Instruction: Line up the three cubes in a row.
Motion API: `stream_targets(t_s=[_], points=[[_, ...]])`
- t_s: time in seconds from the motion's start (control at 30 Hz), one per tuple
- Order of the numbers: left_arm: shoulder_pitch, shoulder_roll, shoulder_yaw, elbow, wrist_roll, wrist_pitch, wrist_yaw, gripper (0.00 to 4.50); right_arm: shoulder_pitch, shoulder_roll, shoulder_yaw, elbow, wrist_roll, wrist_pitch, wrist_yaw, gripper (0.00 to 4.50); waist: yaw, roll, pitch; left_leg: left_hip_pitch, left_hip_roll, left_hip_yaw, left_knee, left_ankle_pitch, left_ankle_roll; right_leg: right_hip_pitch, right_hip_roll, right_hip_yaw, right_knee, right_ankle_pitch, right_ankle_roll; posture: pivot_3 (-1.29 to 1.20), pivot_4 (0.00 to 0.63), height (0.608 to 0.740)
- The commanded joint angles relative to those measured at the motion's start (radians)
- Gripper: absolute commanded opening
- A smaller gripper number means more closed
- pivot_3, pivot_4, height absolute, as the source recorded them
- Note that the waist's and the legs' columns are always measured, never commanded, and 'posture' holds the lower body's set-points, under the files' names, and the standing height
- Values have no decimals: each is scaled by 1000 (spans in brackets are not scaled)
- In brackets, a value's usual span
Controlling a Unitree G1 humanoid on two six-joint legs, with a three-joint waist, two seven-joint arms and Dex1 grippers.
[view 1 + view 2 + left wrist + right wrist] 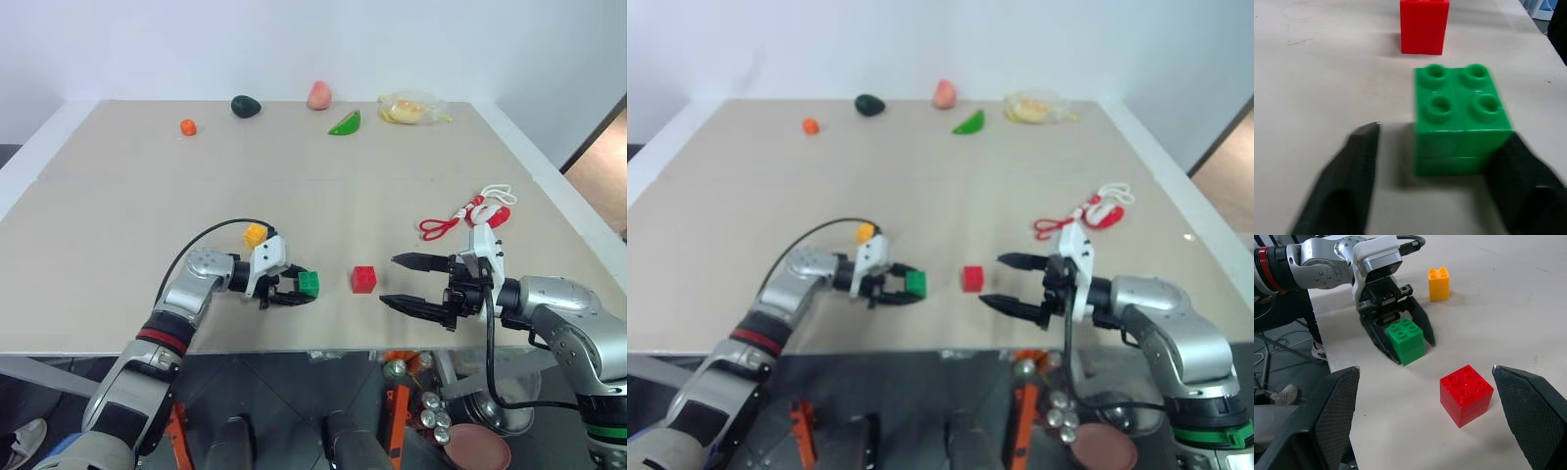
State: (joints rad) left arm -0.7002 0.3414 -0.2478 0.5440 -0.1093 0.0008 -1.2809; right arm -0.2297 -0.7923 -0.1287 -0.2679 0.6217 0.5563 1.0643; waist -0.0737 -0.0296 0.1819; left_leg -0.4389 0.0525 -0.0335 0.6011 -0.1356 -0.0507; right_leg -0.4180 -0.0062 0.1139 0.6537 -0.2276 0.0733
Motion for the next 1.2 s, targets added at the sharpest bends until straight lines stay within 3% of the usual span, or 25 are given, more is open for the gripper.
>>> stream_targets(t_s=[0.03,0.67,1.2], points=[[-18,17,-1,9,4,-15,-21,1333,-10,-10,-22,-18,1,-15,-1,4500,0,0,0,0,0,0,0,0,0,0,0,0,0,0,0,0,150,740],[-166,-89,-16,273,91,-153,32,1332,-2,-1,-23,-29,-2,-20,-16,4500,5,0,0,0,-1,0,1,0,0,1,0,0,0,0,0,0,150,740],[-148,-95,-1,272,69,-123,-2,1332,-4,-2,-16,-25,-5,-25,-18,4500,4,0,0,0,-1,0,1,0,0,1,0,0,0,0,1,0,150,740]])
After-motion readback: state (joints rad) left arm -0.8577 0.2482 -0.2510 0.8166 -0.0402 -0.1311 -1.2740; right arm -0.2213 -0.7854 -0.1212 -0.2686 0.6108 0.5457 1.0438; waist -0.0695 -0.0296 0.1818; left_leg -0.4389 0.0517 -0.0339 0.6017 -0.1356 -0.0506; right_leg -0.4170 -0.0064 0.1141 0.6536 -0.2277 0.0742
